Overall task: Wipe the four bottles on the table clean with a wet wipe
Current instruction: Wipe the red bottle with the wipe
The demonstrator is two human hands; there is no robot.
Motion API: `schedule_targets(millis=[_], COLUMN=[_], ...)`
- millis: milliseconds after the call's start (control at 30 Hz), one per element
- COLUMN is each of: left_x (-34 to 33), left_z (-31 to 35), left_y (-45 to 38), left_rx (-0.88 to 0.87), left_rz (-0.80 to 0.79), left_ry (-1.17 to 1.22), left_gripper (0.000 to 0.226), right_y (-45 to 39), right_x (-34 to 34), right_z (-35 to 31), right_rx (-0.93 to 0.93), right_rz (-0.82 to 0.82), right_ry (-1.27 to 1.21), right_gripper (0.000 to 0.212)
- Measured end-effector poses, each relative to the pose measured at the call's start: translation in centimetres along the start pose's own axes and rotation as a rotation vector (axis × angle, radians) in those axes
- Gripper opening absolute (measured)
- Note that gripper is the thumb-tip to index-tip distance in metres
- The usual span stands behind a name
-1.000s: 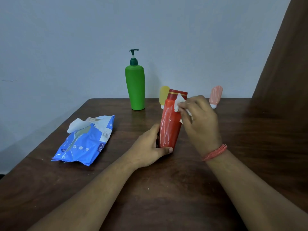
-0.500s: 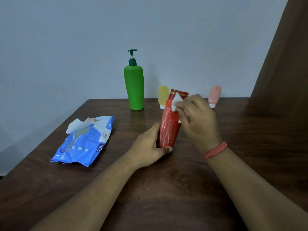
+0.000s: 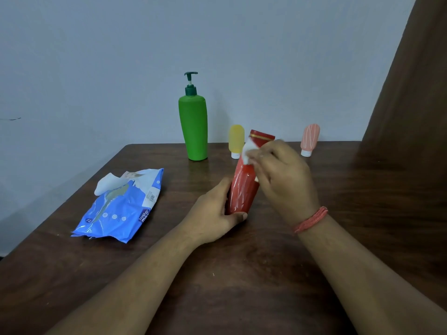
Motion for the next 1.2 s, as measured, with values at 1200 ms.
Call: schedule_targets(millis=[1200], left_x=[0.6], left_z=[-1.5], left_y=[0.0], left_rx=[0.070], left_rz=[0.022], left_ry=[0.106], left_gripper=[0.070], right_y=[1.5], right_x=[-4.4], right_z=[-1.3], right_rx=[0.086], right_rz=[-0.311], right_ry=[-0.038], right_gripper=[0.011])
Point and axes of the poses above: each hand's wrist, its own y-axis away from the middle knuckle, its own x-axis out of the back of the hand, z = x × y, the point moved 10 cm from there along -y, towards the middle knuckle, and after that the axes turned 3 degrees about -y, right-handed, at the moved point
